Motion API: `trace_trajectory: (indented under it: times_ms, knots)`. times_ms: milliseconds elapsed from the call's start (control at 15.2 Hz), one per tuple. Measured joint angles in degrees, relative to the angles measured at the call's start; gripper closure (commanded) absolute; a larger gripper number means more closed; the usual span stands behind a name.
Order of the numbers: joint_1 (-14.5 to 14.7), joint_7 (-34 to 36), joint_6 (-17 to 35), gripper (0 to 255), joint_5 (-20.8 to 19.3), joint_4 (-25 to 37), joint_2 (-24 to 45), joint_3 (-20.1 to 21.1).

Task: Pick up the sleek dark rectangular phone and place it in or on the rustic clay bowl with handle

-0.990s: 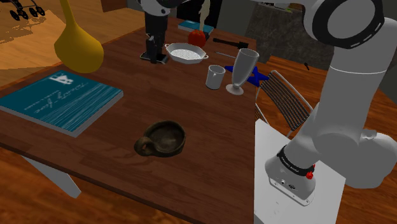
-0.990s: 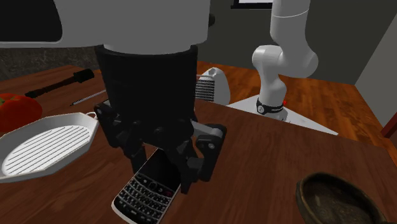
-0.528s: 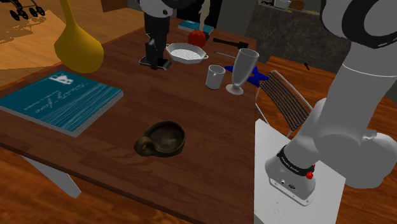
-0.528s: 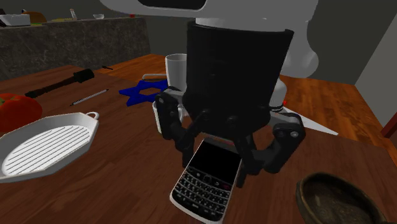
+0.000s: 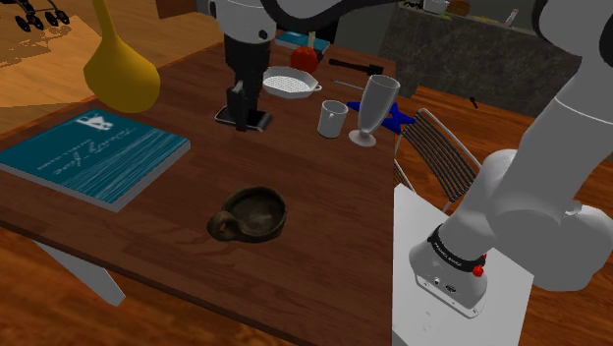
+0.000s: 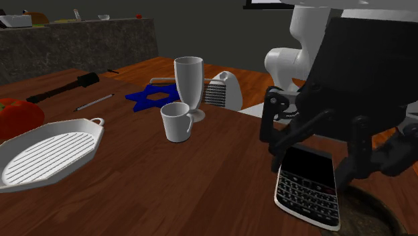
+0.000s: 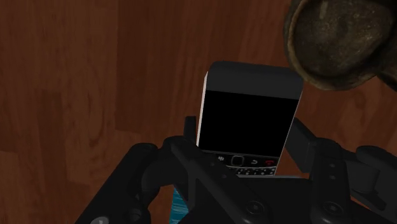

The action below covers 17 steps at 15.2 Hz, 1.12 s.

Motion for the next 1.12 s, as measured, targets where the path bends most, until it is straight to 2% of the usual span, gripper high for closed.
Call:
trace_trajectory:
  times_ms: [264,726,1122]
  knots:
    - [2.4,4.5,0.8,255,1.2,-5.1,-4.2,2.3]
    - [6.4,12.1,0.4,255,2.8,-9.0,-8.4,6.6]
    - [6.8,13.4,4.5,255,2.7,-12.9,-8.2,7.2]
